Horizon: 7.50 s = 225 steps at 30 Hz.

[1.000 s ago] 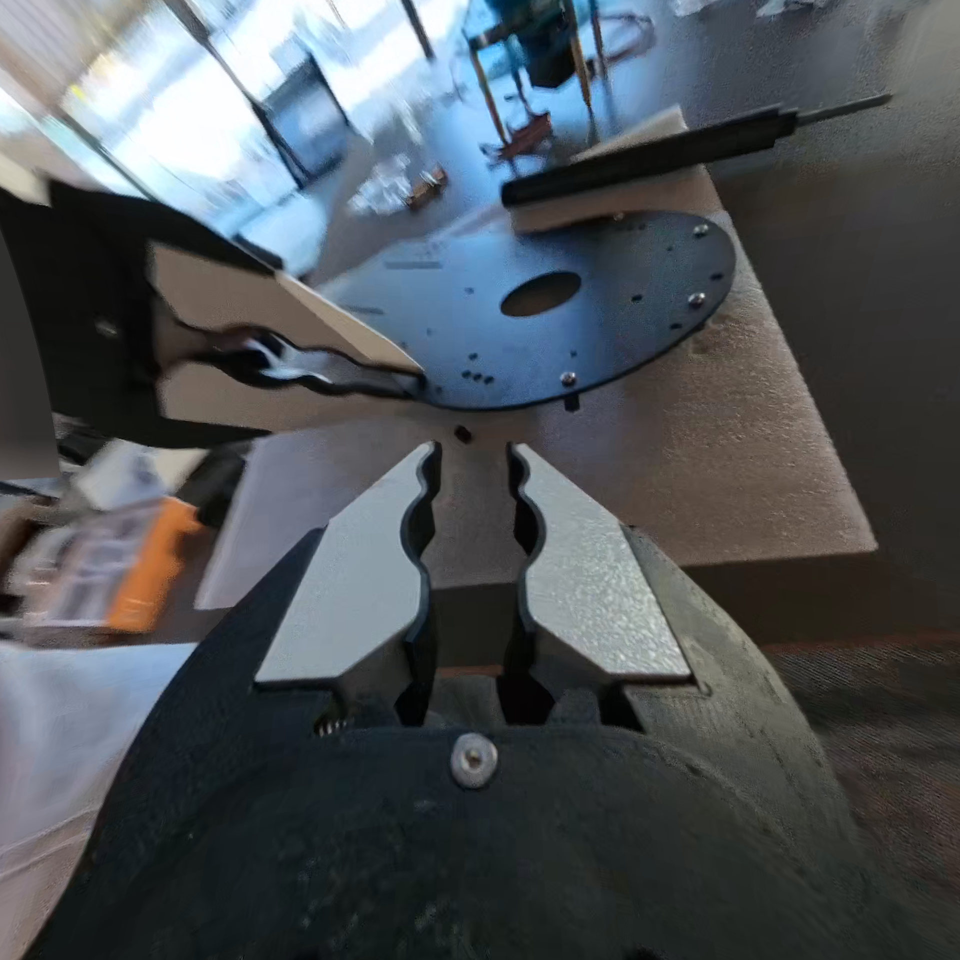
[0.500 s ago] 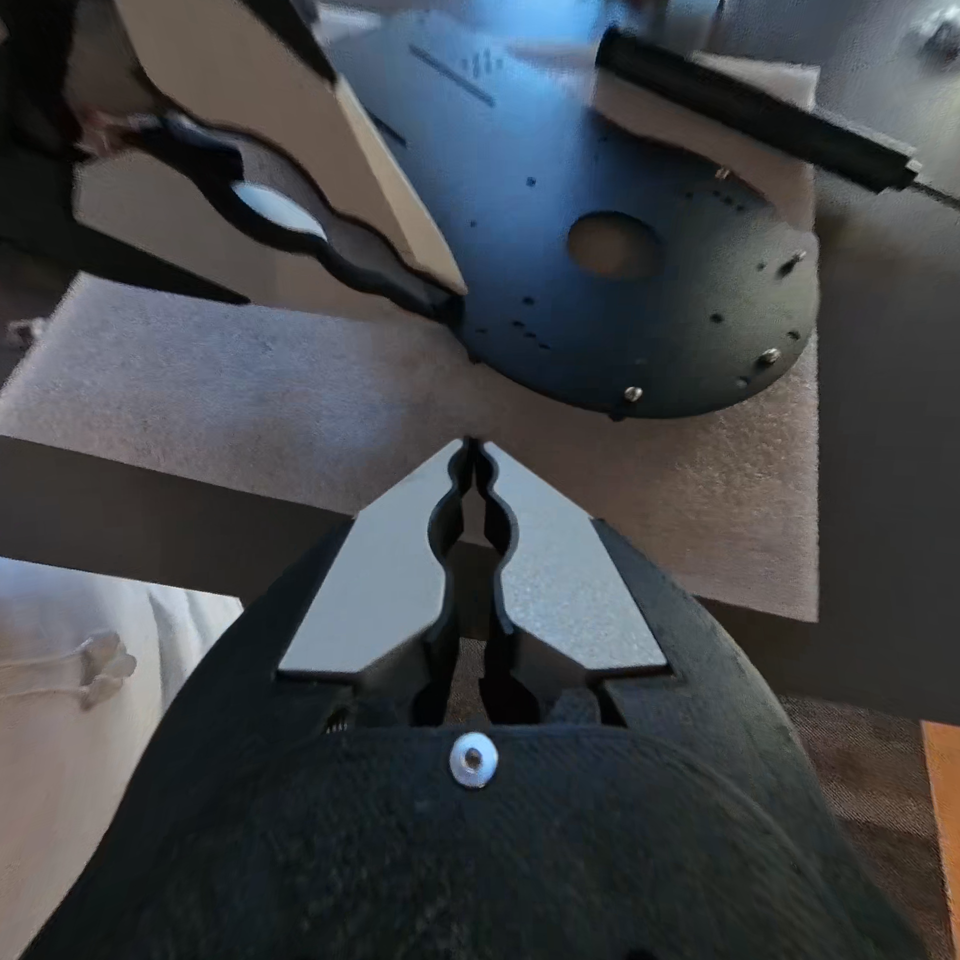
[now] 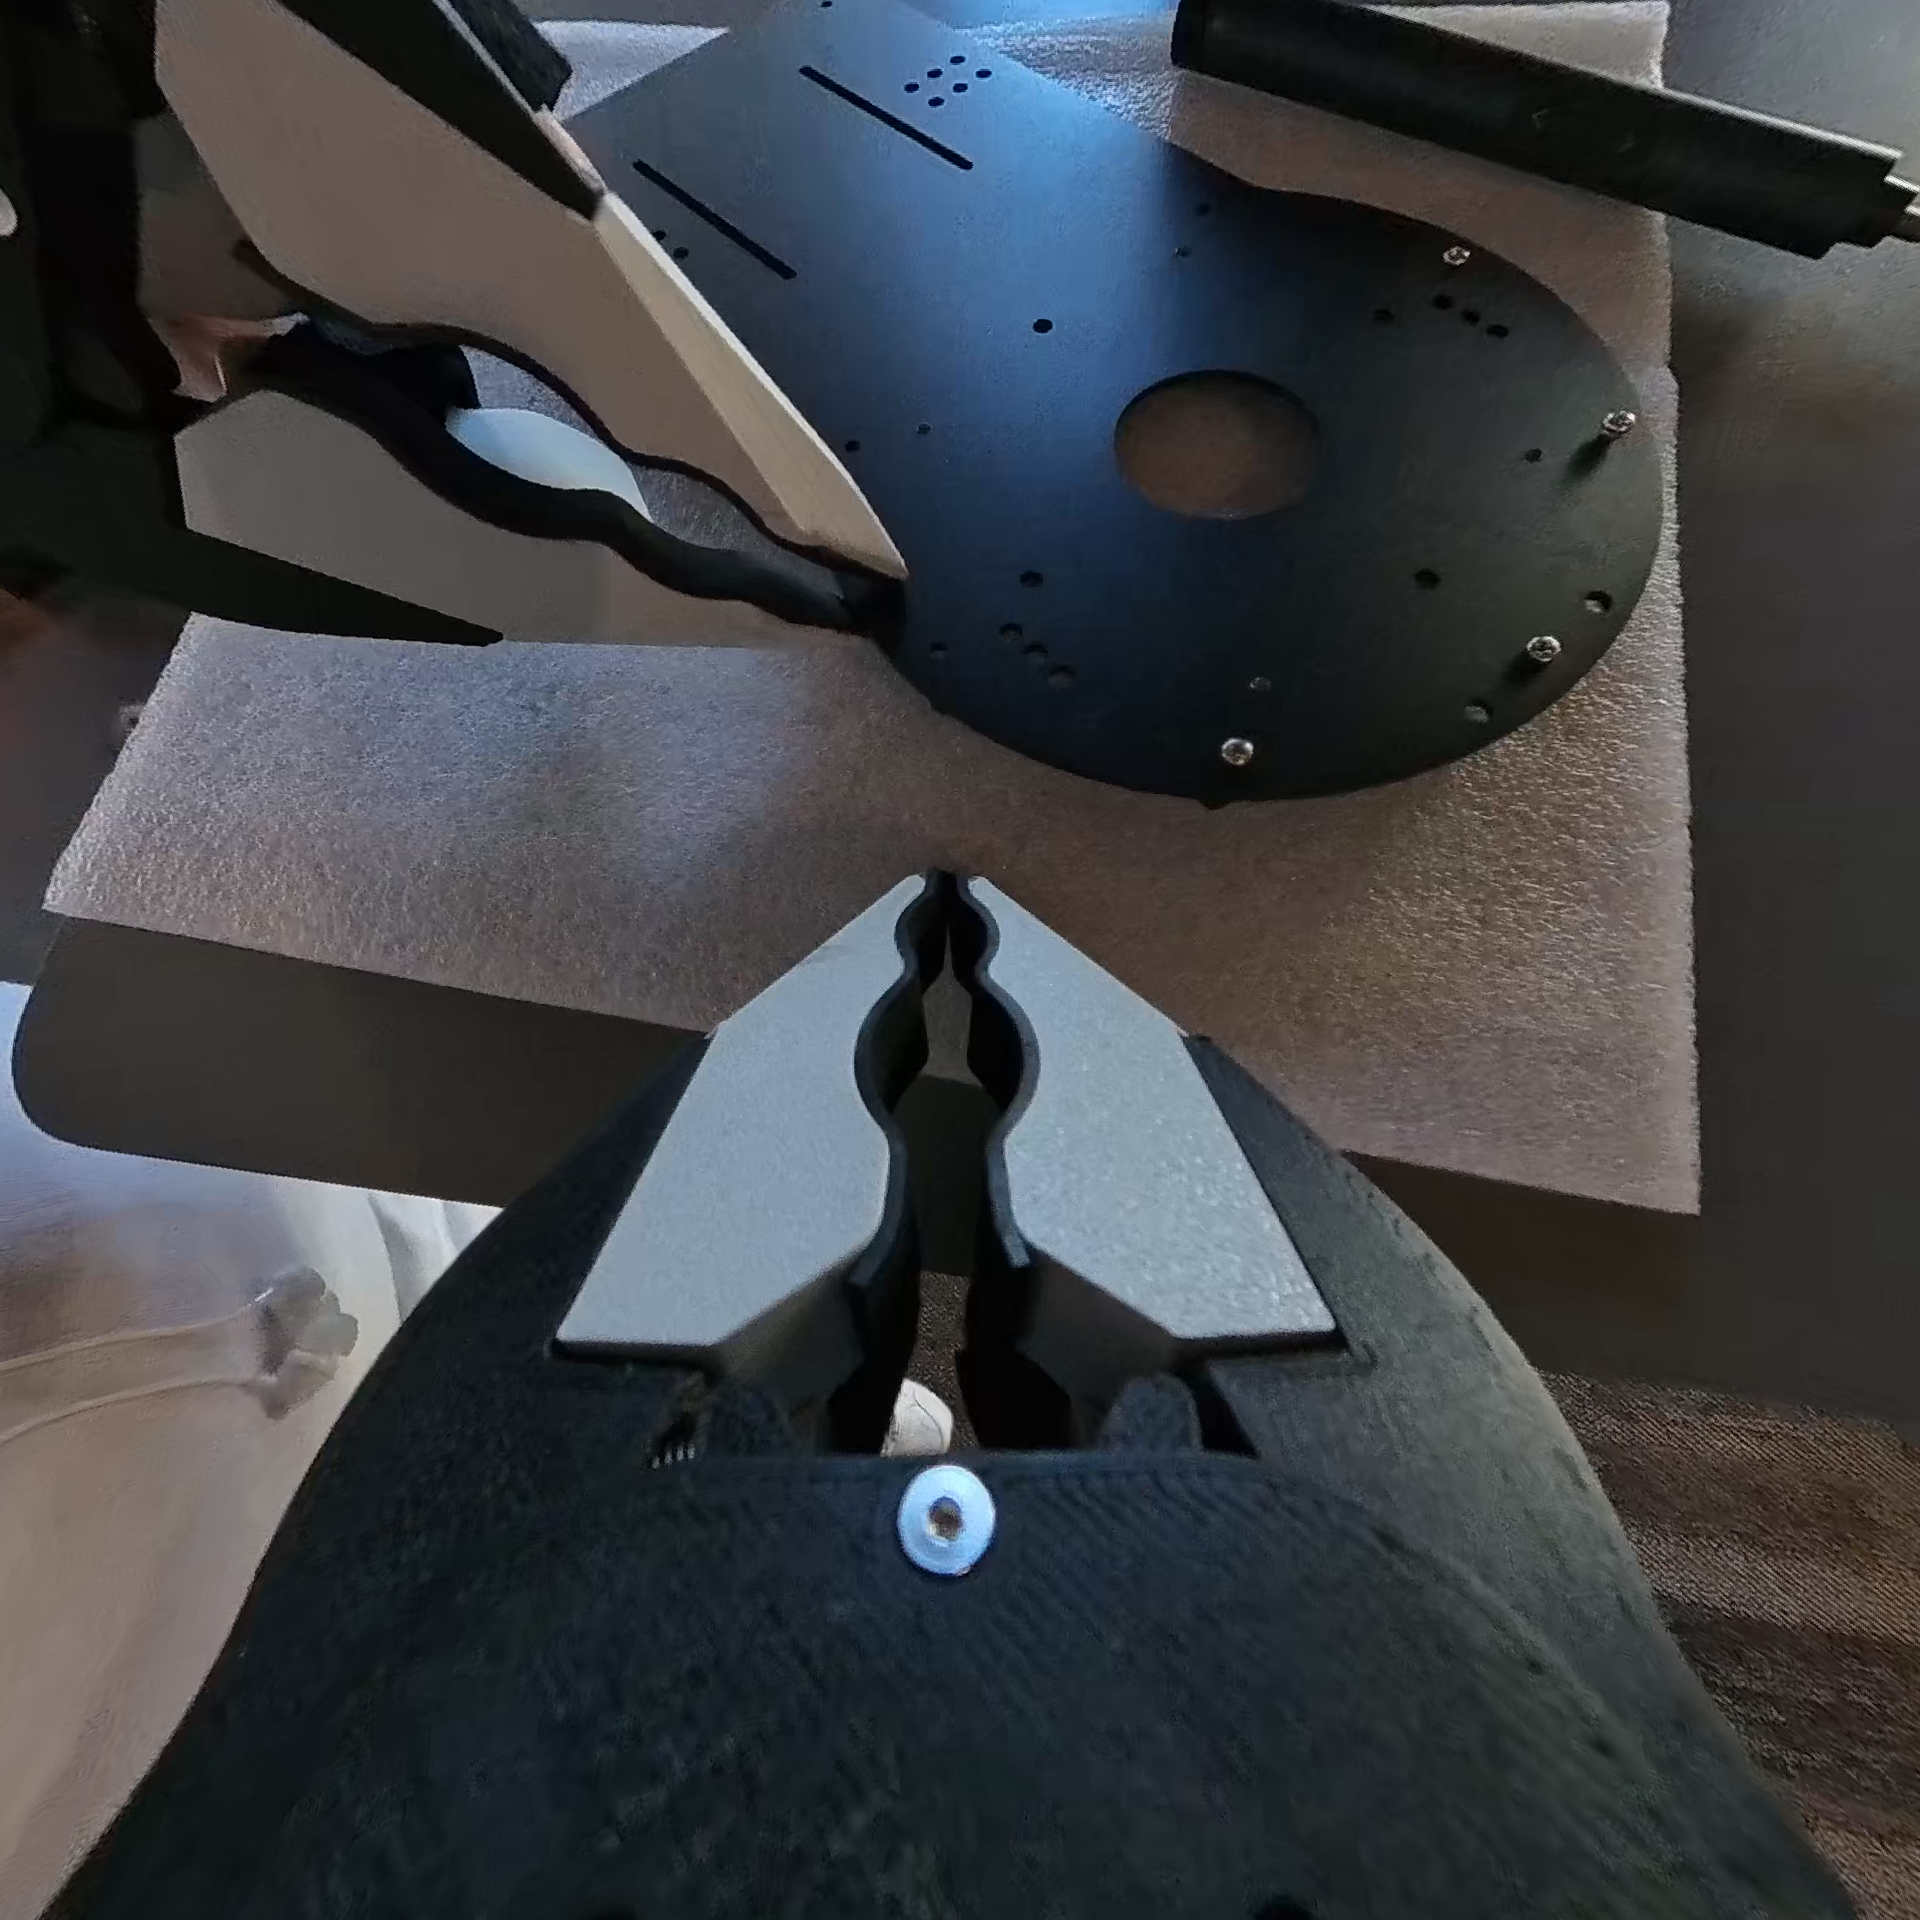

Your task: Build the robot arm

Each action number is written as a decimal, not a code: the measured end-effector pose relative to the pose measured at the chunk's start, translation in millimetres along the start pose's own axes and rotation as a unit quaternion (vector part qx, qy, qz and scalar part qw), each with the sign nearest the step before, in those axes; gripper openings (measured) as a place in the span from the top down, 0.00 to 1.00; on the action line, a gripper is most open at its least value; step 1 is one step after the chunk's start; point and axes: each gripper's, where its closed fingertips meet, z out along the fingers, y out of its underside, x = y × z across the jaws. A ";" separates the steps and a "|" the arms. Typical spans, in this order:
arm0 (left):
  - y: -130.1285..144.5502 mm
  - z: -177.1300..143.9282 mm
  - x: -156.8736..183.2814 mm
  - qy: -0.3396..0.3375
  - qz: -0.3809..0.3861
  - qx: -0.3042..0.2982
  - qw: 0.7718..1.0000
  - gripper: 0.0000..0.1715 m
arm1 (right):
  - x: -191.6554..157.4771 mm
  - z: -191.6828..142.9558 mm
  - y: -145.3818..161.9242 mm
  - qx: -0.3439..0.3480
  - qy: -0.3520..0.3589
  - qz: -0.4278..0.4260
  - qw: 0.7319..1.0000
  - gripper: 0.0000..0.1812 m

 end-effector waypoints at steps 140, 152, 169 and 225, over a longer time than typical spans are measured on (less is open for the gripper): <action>36.0 -52.0 -1.9 0.085 -0.546 0.150 0.819 0.85 | 27.1 -18.5 -35.1 0.071 0.088 -0.404 0.908 0.96; 1.8 -56.7 -112.8 -0.153 -0.579 0.137 0.789 0.82 | 180.1 -93.0 -28.2 0.101 0.007 -0.091 0.991 0.90; -45.2 -38.1 -157.0 -0.229 -0.660 0.132 0.703 0.90 | 336.2 58.0 -209.7 0.004 -0.223 -0.258 0.940 1.00; -163.9 92.2 -201.4 -0.489 -0.719 -0.057 0.490 0.89 | 374.1 195.3 -215.2 -0.071 -0.440 -0.674 0.590 0.95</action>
